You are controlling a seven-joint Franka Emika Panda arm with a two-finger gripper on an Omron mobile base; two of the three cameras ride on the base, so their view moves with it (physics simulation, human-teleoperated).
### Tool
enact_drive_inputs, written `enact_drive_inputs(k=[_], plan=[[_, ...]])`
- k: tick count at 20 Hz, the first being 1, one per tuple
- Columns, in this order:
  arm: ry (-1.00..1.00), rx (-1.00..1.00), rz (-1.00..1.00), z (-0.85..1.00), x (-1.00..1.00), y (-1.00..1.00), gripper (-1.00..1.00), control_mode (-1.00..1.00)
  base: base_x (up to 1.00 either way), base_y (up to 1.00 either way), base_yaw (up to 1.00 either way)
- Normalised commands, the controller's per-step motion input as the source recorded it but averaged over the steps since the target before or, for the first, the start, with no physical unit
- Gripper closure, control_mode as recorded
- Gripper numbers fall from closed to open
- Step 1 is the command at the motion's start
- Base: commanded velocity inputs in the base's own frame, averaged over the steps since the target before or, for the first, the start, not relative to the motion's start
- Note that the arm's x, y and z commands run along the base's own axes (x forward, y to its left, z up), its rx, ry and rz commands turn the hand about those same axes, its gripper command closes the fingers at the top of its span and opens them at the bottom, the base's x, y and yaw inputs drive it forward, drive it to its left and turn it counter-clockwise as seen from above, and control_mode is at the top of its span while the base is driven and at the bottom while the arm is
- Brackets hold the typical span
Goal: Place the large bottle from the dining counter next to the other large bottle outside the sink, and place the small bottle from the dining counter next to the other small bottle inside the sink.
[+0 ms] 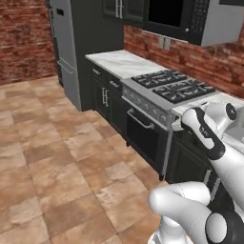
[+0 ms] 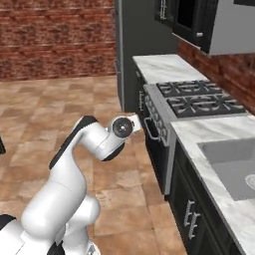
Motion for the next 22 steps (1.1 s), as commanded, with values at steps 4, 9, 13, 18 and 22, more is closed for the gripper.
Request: enact_drive_inputs(k=[4, 9, 13, 18, 22], plan=[[0.00, 0.00, 0.00, 0.00, 0.00, 0.00, -1.00, 1.00, 0.00, 0.15, 0.50], [0.00, 0.00, 0.00, 0.00, 0.00, 0.00, -1.00, 1.00, 0.00, 0.17, 0.49], [0.00, 0.00, 0.00, 0.00, 0.00, 0.00, -1.00, 1.00, 0.00, 0.17, 0.49], [0.00, 0.00, 0.00, 0.00, 0.00, 0.00, -1.00, 1.00, 0.00, 0.17, 0.49], [0.00, 0.00, 0.00, 0.00, 0.00, 0.00, -1.00, 1.00, 0.01, 0.17, 0.48]])
